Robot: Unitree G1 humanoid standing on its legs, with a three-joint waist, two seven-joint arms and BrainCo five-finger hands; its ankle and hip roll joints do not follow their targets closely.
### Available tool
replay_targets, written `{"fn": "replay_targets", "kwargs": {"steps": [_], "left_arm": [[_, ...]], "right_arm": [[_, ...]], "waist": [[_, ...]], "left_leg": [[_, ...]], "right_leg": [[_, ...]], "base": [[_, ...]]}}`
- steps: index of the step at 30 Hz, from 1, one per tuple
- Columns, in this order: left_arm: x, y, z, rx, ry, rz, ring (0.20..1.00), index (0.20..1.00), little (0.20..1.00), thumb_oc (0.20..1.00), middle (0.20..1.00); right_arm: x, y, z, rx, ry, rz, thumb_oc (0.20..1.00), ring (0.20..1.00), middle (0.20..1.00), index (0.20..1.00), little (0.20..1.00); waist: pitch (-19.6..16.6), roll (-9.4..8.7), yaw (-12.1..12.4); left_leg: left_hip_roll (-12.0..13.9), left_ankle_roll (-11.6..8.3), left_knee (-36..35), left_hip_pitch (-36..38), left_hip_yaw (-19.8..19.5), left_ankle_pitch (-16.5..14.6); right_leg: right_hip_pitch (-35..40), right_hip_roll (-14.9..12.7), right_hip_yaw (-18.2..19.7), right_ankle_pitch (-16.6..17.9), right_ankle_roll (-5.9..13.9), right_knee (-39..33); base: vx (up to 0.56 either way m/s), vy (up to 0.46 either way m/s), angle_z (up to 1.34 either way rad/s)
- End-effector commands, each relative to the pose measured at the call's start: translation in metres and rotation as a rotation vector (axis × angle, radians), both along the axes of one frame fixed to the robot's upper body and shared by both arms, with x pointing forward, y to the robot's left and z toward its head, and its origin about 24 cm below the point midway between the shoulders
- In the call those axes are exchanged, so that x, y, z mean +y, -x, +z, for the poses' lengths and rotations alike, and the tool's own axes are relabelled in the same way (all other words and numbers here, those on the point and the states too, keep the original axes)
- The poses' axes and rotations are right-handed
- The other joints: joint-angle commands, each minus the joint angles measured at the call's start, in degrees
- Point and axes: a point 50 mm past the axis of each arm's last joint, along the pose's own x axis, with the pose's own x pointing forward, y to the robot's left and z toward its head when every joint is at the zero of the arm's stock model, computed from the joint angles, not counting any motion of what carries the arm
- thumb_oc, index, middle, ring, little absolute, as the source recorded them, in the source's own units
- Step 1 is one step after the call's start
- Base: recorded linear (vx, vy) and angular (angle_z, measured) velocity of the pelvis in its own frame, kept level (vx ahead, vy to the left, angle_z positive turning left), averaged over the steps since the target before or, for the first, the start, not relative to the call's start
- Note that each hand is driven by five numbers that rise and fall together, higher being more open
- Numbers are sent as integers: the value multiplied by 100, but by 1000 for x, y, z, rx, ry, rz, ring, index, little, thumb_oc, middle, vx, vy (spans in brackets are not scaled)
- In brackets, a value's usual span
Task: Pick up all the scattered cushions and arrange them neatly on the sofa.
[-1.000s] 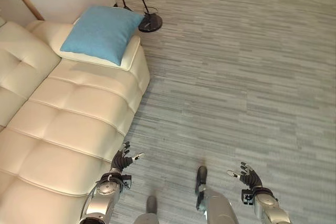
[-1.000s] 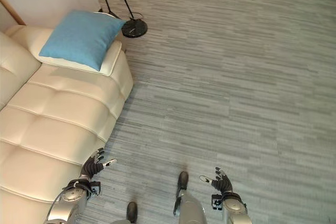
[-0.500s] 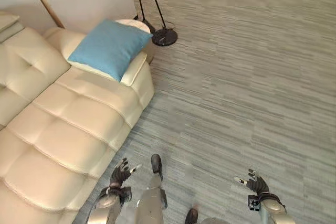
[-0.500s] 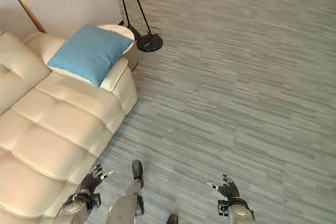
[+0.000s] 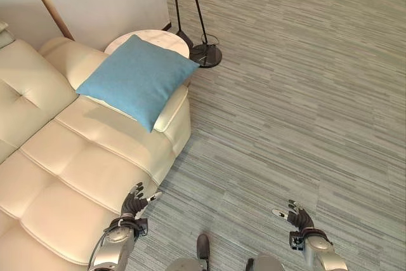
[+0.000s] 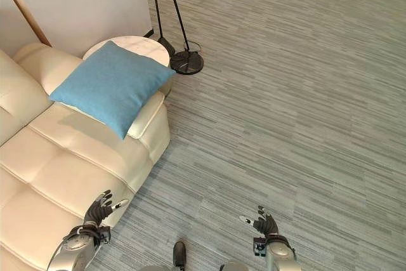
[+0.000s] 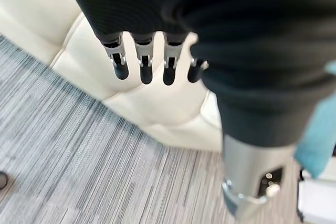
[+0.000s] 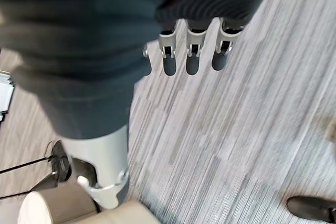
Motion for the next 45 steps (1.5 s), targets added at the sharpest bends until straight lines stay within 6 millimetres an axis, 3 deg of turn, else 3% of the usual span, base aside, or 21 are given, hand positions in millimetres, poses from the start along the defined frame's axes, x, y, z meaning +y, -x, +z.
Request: {"fn": "replay_targets", "kwargs": {"steps": [1, 3, 7, 11, 15, 17, 18, 19, 20, 22, 23, 24, 26, 28, 29, 32, 35, 36, 37, 42, 45], "left_arm": [[4, -5, 17, -86, -50, -36, 1000, 1000, 1000, 1000, 1000], [3, -9, 19, -100, -48, -40, 1000, 1000, 1000, 1000, 1000], [0, -17, 24, -133, -52, -51, 1000, 1000, 1000, 1000, 1000], [-3, -14, 19, -118, -38, -50, 1000, 1000, 1000, 1000, 1000], [-5, -3, 6, -69, 17, -7, 1000, 1000, 1000, 1000, 1000], [-7, 1, 2, -54, 43, 8, 1000, 1000, 1000, 1000, 1000], [-7, 0, 3, -54, 43, 8, 1000, 1000, 1000, 1000, 1000], [-10, 0, 1, -55, 75, 23, 1000, 1000, 1000, 1000, 1000], [-11, -2, 2, -60, 85, 27, 1000, 1000, 1000, 1000, 1000], [-10, -3, 3, -66, 85, 36, 1000, 1000, 1000, 1000, 1000], [-9, -2, 2, -60, 83, 34, 1000, 1000, 1000, 1000, 1000], [-11, -1, 0, -42, 75, 15, 1000, 1000, 1000, 1000, 1000], [-11, -3, 3, -40, 48, -10, 1000, 1000, 1000, 1000, 1000], [-7, -4, 5, -54, 36, 5, 1000, 1000, 1000, 1000, 1000], [-5, 4, 1, -27, 31, 12, 1000, 1000, 1000, 1000, 1000], [2, 12, -3, 1, 15, 27, 1000, 1000, 1000, 1000, 1000], [7, 12, -1, 2, -4, 29, 1000, 1000, 1000, 1000, 1000], [8, 11, 1, -2, -16, 27, 1000, 1000, 1000, 1000, 1000], [10, 9, 3, -11, -30, 27, 1000, 1000, 1000, 1000, 1000], [10, 4, 5, -27, -31, 24, 1000, 1000, 1000, 1000, 1000], [6, -3, 8, -49, -32, 5, 1000, 1000, 1000, 1000, 1000]], "right_arm": [[-12, -13, 13, -76, 27, -21, 1000, 1000, 1000, 1000, 1000], [-14, -13, 14, -79, 30, -30, 1000, 1000, 1000, 1000, 1000], [-14, -12, 13, -73, 30, -32, 1000, 1000, 1000, 1000, 1000], [-15, -8, 11, -61, 31, -29, 1000, 1000, 1000, 1000, 1000], [-17, -5, 11, -59, 26, -28, 1000, 1000, 1000, 1000, 1000], [-19, -5, 10, -60, 17, -37, 1000, 1000, 1000, 1000, 1000], [-19, -5, 10, -60, 17, -37, 1000, 1000, 1000, 1000, 1000], [-21, -6, 12, -65, 26, -34, 1000, 1000, 1000, 1000, 1000], [-22, -9, 14, -74, 31, -35, 1000, 1000, 1000, 1000, 1000], [-25, -10, 15, -76, 33, -50, 1000, 1000, 1000, 1000, 1000], [-26, -9, 15, -71, 32, -56, 1000, 1000, 1000, 1000, 1000], [-31, -4, 11, -46, 40, -68, 1000, 1000, 1000, 1000, 1000], [-34, 3, 7, -14, 66, -81, 1000, 1000, 1000, 1000, 1000], [-32, 3, 6, -9, 71, -68, 1000, 1000, 1000, 1000, 1000], [-27, 3, 4, 4, 80, -34, 1000, 1000, 1000, 1000, 1000], [-18, 2, 1, 11, 55, -17, 1000, 1000, 1000, 1000, 1000], [-11, 2, 0, 19, 46, 8, 1000, 1000, 1000, 1000, 1000], [-8, 0, 1, 9, 43, 14, 1000, 1000, 1000, 1000, 1000], [-4, 0, -1, 10, 27, 20, 1000, 1000, 1000, 1000, 1000], [-1, -2, 0, 2, 16, 18, 1000, 1000, 1000, 1000, 1000], [-3, -3, 0, 4, 14, 1, 1000, 1000, 1000, 1000, 1000]], "waist": [[264, -49, -110], [344, -94, -207], [441, -103, -381], [307, -152, -454], [135, -56, -521], [154, -39, -491], [153, -34, -501], [288, -79, -417], [354, -164, -360], [434, -215, -282], [446, -254, -244], [418, -289, -180], [374, -110, -181], [286, -71, -120], [64, -68, -120], [-56, -222, -43], [-27, -264, -18], [-13, -271, -34], [15, -254, -75], [20, -174, -126], [60, -184, -245]], "left_leg": [[378, -592, 109, 125, 72, -585], [306, -625, 131, 299, -61, -701], [278, -709, 166, 601, -349, -948], [246, -736, 160, 975, -577, -1259], [548, -922, 372, 1248, -683, -1503], [640, -1078, 1235, 1006, -682, -1268], [645, -1081, 1287, 975, -693, -1294], [619, -1138, 2459, 497, -658, -1057], [613, -1122, 3014, 108, -590, -799], [758, -1041, 3450, -359, -294, -724], [787, -998, 3359, -525, -150, -768], [780, -923, 2546, -720, 155, -1003], [1116, -1173, 863, -852, 886, 23], [1155, -1196, 292, -827, 1095, 255], [1040, -1133, 72, -605, 1054, 277], [859, -968, 78, -373, 1044, 48], [734, -799, 73, -181, 944, -169], [692, -755, 62, -145, 895, -217], [618, -680, 25, -32, 725, -311], [615, -688, -10, 37, 552, -357], [539, -711, -20, 150, 232, -422]], "right_leg": [[453, 279, 102, 1141, -14, -1308], [282, 373, 218, 1415, 62, -2083], [-112, 455, 361, 1863, 244, -2906], [-22, 432, 430, 2061, 192, -2931], [121, 536, 343, 1877, 12, -2624], [331, 605, 273, 1696, -135, -2550], [328, 607, 261, 1694, -138, -2548], [562, 611, 240, 1558, -265, -2544], [693, 570, 194, 1462, -353, -2585], [879, 559, 118, 1286, -462, -2595], [972, 534, 90, 1236, -476, -2609], [1223, 483, -1, 1144, -401, -2757], [1651, 580, -353, 978, -325, -3005], [1819, 627, -493, 910, -281, -3008], [1901, 566, -522, 824, -208, -2902], [1896, 370, -500, 767, -58, -2469], [1621, 157, -471, 831, 100, -1521], [1485, 117, -387, 953, 173, -1190], [1181, 145, -65, 1100, 184, -741], [975, 281, 239, 1015, 67, -1120], [762, 413, 843, 1214, 77, -2090]], "base": [[195, -38, 27], [278, -66, 15], [265, -62, 39], [385, -117, 52], [386, -175, 55], [252, -169, 29], [211, -171, 26], [168, -175, 21], [220, -219, 23], [158, -134, 22], [358, -57, 31], [462, 31, 50], [446, 136, 75], [428, 259, 90], [559, 409, 29], [303, 268, -11], [134, 179, 23], [174, 190, 88], [128, 136, 104], [103, 30, 61], [168, -69, 63]]}}
